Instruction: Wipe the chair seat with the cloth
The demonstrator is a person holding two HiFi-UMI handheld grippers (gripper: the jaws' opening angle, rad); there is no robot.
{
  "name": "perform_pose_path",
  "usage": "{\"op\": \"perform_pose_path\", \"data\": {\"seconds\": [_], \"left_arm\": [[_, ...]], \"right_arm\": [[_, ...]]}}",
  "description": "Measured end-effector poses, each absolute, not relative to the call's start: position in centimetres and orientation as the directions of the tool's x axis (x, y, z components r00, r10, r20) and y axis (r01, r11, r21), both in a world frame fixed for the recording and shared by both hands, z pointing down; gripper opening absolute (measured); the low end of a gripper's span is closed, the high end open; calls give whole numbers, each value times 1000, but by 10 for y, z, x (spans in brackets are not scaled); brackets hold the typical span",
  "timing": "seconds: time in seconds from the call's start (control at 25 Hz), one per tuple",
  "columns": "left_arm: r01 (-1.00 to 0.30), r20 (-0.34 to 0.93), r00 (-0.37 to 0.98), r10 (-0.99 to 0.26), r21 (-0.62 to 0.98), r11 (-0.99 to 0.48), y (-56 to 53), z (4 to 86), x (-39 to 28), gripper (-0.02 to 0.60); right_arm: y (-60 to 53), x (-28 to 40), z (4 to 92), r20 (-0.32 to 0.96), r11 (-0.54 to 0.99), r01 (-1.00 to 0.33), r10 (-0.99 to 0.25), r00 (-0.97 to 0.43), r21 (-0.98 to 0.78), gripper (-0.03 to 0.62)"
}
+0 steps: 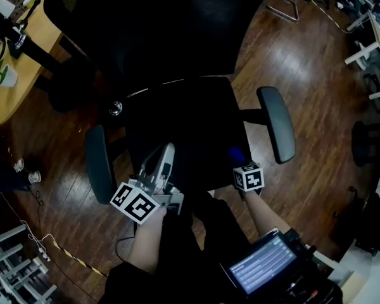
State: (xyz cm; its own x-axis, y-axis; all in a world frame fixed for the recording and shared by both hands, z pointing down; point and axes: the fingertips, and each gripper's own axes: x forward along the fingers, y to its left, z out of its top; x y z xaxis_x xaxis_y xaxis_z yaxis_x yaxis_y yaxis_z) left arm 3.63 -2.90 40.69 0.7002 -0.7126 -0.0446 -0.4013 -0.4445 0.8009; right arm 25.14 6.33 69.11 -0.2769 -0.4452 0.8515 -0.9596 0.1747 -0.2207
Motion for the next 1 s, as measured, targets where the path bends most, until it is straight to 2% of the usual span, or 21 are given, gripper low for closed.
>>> {"op": "perform_pose_path", "data": {"seconds": [0.2,0.32,0.44,0.64,0.84,1.0], "left_arm": [[-401,-46,700,-713,800,-446,-28,406,37,-6],[-411,-42,693,-720,797,-443,-29,405,28,-6],[-417,-42,684,-728,796,-439,-28,396,18,-6],[-430,-39,679,-733,788,-440,-16,344,9,-6],[-423,-98,709,-698,733,-533,-5,253,17,-6],[-393,-178,716,-675,696,-600,16,206,12,-6]], "right_arm": [[59,253,690,834,141,-963,-481,-269,-230,49],[44,234,667,756,142,-936,-556,-346,-323,49],[25,194,611,607,232,-864,-631,-484,-447,49],[11,144,453,265,381,-676,-713,-649,-631,49],[20,113,292,7,599,-507,-642,-767,-620,49],[42,98,216,-139,730,-411,-563,-815,-545,49]]}}
